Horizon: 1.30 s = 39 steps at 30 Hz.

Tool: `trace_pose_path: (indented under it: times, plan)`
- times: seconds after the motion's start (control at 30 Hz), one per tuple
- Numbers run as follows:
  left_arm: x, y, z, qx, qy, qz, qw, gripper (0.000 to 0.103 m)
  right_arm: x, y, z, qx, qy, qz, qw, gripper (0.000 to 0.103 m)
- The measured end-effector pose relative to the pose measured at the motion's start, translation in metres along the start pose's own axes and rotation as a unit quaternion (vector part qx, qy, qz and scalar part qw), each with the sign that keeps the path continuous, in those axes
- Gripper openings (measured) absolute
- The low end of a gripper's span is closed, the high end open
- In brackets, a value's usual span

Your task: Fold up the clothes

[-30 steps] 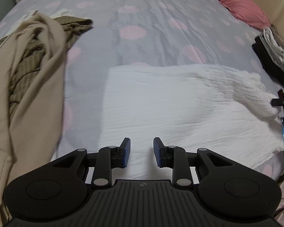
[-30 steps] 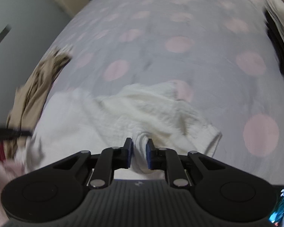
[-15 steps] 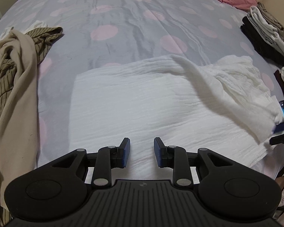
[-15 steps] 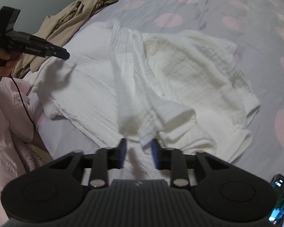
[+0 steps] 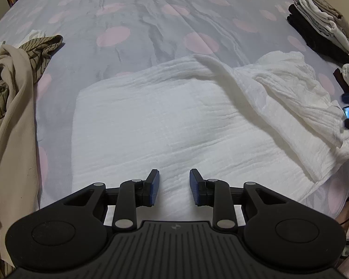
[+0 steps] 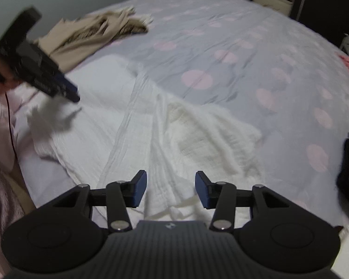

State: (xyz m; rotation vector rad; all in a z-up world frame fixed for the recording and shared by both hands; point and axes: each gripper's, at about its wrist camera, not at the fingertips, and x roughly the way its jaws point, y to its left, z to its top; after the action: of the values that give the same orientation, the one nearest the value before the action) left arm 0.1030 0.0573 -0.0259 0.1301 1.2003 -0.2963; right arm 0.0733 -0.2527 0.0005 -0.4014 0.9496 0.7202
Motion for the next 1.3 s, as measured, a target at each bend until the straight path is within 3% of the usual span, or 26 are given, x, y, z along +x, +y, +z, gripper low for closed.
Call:
trace_pose_path:
  times: [0.07,0.13,0.33,0.53,0.63,0.67,0.7,0.83,0.93,1.07,1.13,1.23,1.3]
  plan:
    - [-0.004,-0.001,-0.001,0.0,-0.004,-0.002,1.0,0.027,0.014,0.006,0.0,-0.016,0.023,-0.008,1.0,0.039]
    - [-0.008,-0.002,-0.002,0.0,-0.008,-0.003,1.0,0.027,0.02,0.007,-0.001,-0.012,0.044,-0.013,0.999,0.006]
    - [-0.02,-0.007,-0.009,0.011,-0.017,0.003,0.9998,0.03,0.016,0.022,0.01,0.018,0.043,0.057,0.997,0.006]
    - [-0.032,-0.008,-0.015,0.015,-0.033,0.007,0.9993,0.032,0.032,0.041,0.021,0.032,0.073,0.089,0.993,0.007]
    - [-0.033,-0.004,-0.019,0.011,-0.035,0.01,0.9993,0.033,0.036,0.049,0.02,0.02,0.078,0.082,0.993,0.021]
    - [-0.034,-0.003,-0.021,0.009,-0.035,0.011,0.9993,0.033,0.035,0.05,0.021,0.019,0.075,0.077,0.994,0.029]
    - [-0.034,-0.001,-0.022,0.006,-0.035,0.012,0.9993,0.033,0.034,0.052,0.021,0.019,0.071,0.071,0.995,0.046]
    - [-0.032,0.005,-0.025,0.001,-0.032,0.016,0.9994,0.034,0.035,0.06,0.024,0.004,0.07,0.04,0.997,0.054]
    - [-0.032,0.004,-0.024,0.005,-0.033,0.017,0.9993,0.034,0.046,0.065,0.023,-0.001,0.087,0.023,0.996,0.054]
    - [-0.039,-0.004,-0.019,0.022,-0.042,0.022,0.9986,0.034,0.063,0.067,0.014,-0.004,0.114,0.011,0.993,0.05]
    - [-0.042,-0.007,-0.017,0.026,-0.05,0.022,0.9982,0.036,0.062,0.061,0.015,0.007,0.114,0.004,0.993,0.027]
    - [-0.04,-0.005,-0.019,0.019,-0.049,0.02,0.9984,0.038,0.048,0.044,0.02,0.045,0.1,0.016,0.994,0.012]
    - [-0.035,0.0,-0.023,0.011,-0.038,0.026,0.9989,0.038,0.034,0.036,0.025,0.052,0.085,0.009,0.995,0.01]
